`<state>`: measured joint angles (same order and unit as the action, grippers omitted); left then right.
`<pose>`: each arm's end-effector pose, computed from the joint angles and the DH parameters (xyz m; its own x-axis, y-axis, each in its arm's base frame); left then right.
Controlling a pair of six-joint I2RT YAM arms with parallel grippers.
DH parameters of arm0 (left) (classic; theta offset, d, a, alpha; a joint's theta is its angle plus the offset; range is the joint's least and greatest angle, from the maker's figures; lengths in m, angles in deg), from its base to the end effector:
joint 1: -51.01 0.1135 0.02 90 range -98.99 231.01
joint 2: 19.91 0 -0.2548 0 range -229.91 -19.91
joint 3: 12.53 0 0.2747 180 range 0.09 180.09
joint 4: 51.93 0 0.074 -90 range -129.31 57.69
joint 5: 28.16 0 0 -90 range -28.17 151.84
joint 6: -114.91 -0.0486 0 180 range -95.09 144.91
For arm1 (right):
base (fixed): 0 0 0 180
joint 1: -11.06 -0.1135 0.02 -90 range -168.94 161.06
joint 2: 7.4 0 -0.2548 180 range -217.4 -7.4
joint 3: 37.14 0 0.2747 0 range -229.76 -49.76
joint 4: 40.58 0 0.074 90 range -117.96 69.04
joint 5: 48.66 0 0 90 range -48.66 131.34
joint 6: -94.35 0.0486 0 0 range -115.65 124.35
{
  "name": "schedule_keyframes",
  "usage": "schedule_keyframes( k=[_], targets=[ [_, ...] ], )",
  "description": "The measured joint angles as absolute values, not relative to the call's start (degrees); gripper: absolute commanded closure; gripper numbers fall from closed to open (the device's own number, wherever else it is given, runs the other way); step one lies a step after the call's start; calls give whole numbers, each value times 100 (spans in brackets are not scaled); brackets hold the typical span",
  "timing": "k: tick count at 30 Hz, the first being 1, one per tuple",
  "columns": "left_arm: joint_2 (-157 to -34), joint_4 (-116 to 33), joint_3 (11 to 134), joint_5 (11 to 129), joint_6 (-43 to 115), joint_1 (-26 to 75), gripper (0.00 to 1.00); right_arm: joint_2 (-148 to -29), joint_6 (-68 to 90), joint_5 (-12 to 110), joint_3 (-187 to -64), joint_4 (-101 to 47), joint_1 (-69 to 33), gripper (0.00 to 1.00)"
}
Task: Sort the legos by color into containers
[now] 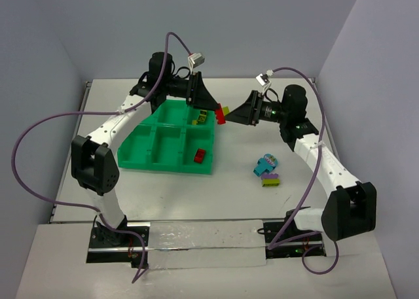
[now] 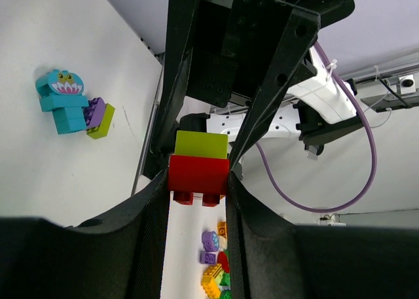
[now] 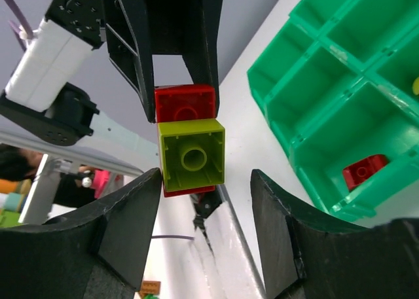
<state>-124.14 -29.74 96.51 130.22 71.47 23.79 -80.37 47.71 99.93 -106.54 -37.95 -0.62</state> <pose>0.3742 -0.2433 0.3561 -0.8779 0.1507 -0.4546 0.4655 0.0455 -0.8839 0.3033 0.1051 0.3293 -0.7198 0.2166 -0.6595 -0.6082 0.2612 0.7496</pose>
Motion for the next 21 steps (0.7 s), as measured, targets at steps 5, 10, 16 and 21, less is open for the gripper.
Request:
schedule_keyframes(
  k=[5,10,16,21],
  targets=[
    [-12414,-3016,9641,13032,7220,2379,100,-8127,5270,10184,-10549,-4484,-64,48],
    [-12406,-3082,9638,13113,7263,2381,100,-8194,5644,10326,-10504,-4972,-64,52],
    [-12405,-3138,9634,13158,7279,2395,100,-8316,5994,10461,-10481,-5331,-62,63],
    [-12399,-3187,9634,13211,7330,2412,100,-8374,6238,10531,-10481,-5582,-62,68]
  ],
)
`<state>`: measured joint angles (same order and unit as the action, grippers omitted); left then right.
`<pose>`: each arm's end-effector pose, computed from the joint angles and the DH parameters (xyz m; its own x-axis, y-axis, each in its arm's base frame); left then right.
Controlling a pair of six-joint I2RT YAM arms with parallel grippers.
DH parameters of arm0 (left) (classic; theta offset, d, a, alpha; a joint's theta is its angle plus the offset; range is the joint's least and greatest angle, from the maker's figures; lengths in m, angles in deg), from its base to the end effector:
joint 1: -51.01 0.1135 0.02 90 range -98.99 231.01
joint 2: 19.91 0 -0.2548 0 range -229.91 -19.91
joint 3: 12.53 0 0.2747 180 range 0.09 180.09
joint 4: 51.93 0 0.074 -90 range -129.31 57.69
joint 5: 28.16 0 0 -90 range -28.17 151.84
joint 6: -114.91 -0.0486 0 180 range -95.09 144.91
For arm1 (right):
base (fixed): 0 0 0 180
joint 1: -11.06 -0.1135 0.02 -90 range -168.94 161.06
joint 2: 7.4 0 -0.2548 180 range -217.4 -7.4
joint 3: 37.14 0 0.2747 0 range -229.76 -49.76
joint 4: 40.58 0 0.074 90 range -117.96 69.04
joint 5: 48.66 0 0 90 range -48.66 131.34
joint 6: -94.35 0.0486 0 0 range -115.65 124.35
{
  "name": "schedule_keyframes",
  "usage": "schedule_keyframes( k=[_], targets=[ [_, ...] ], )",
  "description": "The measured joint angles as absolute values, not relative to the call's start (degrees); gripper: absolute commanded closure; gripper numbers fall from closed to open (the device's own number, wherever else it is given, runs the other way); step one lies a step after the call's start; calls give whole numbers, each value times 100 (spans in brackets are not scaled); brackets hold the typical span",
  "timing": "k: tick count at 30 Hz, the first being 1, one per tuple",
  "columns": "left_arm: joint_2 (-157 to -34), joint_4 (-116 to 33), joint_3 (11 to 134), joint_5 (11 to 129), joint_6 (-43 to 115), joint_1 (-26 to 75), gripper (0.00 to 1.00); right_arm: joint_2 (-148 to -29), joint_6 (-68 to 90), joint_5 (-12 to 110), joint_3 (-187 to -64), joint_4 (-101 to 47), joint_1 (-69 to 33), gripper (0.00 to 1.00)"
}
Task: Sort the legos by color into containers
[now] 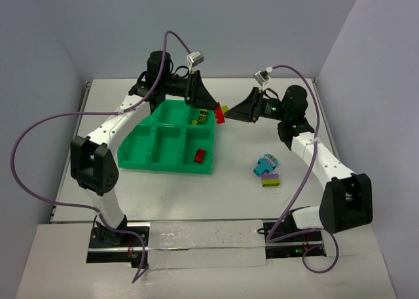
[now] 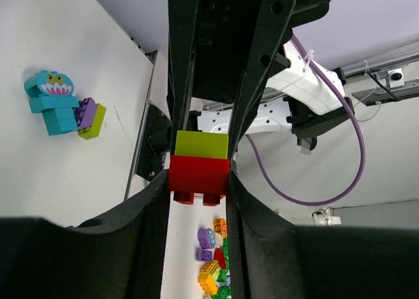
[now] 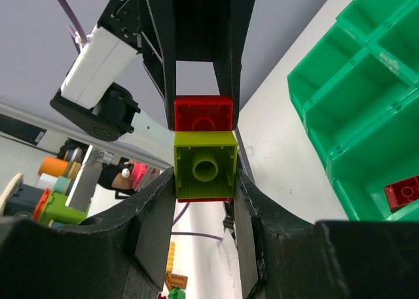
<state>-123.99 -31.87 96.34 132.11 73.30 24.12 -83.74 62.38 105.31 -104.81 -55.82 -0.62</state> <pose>0.3744 -0.2411 0.3598 -0.8757 0.1611 -0.4553 0.4636 0.0163 -0.8859 0.3105 0.1088 0.3306 -0.7576 0.2235 -0.6132 -0.6049 0.1122 0.7883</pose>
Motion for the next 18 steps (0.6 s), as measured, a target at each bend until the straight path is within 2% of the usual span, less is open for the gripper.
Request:
schedule_keyframes(
  k=[2,3,4,6,18],
  targets=[
    [-12393,-3205,9634,13231,7345,2412,100,-8374,6291,10542,-10481,-5633,-62,78],
    [-12388,-3213,9634,13238,7351,2412,100,-8374,6310,10543,-10481,-5648,-62,79],
    [-12386,-3218,9634,13242,7355,2412,100,-8374,6327,10545,-10479,-5670,-64,92],
    [-12384,-3226,9634,13246,7355,2412,100,-8374,6337,10541,-10471,-5706,-62,99],
    [-12245,-2298,9544,13156,6342,2558,100,-8374,6228,10223,-10310,-5613,-71,100]
  ],
)
